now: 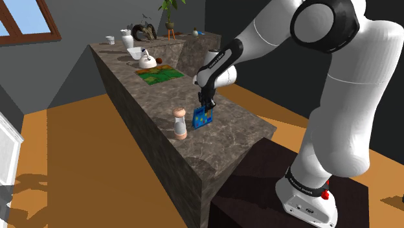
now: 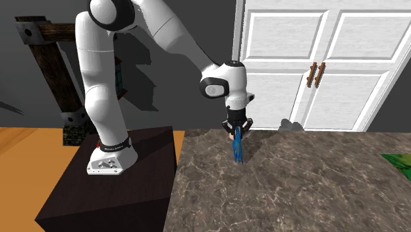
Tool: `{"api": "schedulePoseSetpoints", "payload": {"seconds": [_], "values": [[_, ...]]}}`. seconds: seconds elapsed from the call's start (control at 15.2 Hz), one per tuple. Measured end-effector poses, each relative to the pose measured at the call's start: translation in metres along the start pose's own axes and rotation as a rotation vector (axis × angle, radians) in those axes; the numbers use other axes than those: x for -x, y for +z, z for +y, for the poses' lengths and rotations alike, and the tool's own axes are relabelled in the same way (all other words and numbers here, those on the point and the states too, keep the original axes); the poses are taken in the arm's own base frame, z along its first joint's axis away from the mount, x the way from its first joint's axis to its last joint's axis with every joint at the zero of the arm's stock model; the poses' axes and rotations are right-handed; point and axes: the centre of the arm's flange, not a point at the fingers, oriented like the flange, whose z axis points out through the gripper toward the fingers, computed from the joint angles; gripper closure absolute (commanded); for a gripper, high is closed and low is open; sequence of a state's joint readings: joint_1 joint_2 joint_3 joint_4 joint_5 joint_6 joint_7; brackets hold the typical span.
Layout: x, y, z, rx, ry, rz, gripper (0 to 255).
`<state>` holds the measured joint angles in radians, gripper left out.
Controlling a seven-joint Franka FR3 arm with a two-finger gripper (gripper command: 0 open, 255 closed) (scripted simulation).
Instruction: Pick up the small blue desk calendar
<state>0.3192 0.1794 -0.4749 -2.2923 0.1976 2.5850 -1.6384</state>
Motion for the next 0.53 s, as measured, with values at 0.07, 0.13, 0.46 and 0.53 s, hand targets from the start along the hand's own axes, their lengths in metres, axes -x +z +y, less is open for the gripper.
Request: {"api": "schedulePoseSetpoints", "payload": {"seconds": [0.07,0.13,0.46,0.53], "values": [[-0.001,-0.005,0.001,0.0,0.0,0.0,255],[0.0,-0.01,0.001,0.0,0.0,0.0,255],[-0.001,-0.036,0.005,0.0,0.0,0.0,255],[-0.001,-0.041,0.005,0.0,0.0,0.0,255]]}}
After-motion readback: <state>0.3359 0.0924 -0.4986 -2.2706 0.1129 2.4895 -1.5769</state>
